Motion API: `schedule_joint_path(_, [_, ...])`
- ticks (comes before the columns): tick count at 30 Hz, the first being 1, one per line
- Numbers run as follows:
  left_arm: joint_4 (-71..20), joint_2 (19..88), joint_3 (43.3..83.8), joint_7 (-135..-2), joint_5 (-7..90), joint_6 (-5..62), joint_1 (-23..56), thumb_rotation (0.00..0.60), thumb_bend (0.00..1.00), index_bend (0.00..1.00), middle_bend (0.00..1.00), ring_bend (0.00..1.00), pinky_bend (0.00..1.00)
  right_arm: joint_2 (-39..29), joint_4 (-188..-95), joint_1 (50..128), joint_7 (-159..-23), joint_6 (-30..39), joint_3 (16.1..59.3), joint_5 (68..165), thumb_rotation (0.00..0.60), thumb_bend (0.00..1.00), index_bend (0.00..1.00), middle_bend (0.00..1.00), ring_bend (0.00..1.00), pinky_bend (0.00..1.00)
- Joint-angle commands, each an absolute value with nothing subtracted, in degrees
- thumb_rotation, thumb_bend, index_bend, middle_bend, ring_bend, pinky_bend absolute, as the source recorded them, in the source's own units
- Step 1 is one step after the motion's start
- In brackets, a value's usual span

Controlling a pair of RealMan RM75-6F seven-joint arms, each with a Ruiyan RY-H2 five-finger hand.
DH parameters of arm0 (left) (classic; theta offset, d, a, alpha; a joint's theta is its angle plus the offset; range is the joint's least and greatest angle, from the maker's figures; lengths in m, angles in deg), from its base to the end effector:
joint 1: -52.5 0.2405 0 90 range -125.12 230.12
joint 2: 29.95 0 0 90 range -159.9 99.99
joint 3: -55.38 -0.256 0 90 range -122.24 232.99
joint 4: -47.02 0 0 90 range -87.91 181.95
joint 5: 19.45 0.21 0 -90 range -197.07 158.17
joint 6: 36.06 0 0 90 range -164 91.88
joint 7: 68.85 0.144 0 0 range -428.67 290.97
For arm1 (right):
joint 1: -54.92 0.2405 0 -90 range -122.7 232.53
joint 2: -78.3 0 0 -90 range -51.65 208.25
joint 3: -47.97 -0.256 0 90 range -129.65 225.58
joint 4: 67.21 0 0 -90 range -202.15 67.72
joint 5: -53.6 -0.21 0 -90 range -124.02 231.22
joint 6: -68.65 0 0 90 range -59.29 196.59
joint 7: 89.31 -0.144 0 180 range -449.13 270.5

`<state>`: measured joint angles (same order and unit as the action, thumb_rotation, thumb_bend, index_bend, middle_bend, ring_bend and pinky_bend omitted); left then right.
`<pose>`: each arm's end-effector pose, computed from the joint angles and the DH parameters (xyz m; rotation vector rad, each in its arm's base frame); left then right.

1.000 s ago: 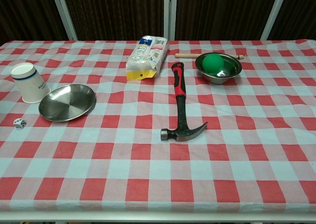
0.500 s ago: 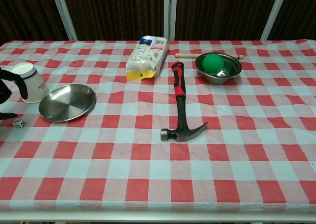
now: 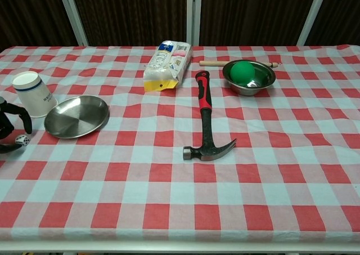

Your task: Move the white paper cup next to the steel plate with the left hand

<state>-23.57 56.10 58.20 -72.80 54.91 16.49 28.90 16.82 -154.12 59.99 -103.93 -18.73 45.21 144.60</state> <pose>-0.3184 0.2736 0.0029 -1.6611 -1.2769 -0.7015 -0.3180 -0.1829 0.1833 1.4020 -0.9298 1.0621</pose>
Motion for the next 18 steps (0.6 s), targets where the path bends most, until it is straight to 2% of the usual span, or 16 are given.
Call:
schedule_joint_path(1, [-22.74, 56.55, 57.93, -73.07, 54.94, 16.25, 28.83, 0.600, 0.35, 0.45, 0.86, 0.82, 0.89, 16.84, -154.23, 59.95, -103.82, -18.77, 45.27, 144.65, 0.600, 0.12, 0.09, 0.21, 0.07, 0.16])
schedule_joint_path(12, [-21.33, 57.53, 57.93, -75.63, 56.03, 17.65, 28.97, 0.600, 0.41, 0.53, 0.86, 0.83, 0.89, 16.96, -154.43, 59.68, -103.65, -19.02, 45.43, 144.63, 0.600, 0.12, 0.10, 0.22, 0.07, 0.16])
schedule_joint_path(18, [-24.24, 56.75, 58.74, -79.79, 59.25, 20.12, 28.14, 0.600, 0.40, 0.54, 0.86, 0.83, 0.89, 17.05, -154.41, 59.81, -103.70, -19.03, 45.47, 144.95, 0.600, 0.12, 0.10, 0.22, 0.07, 0.16])
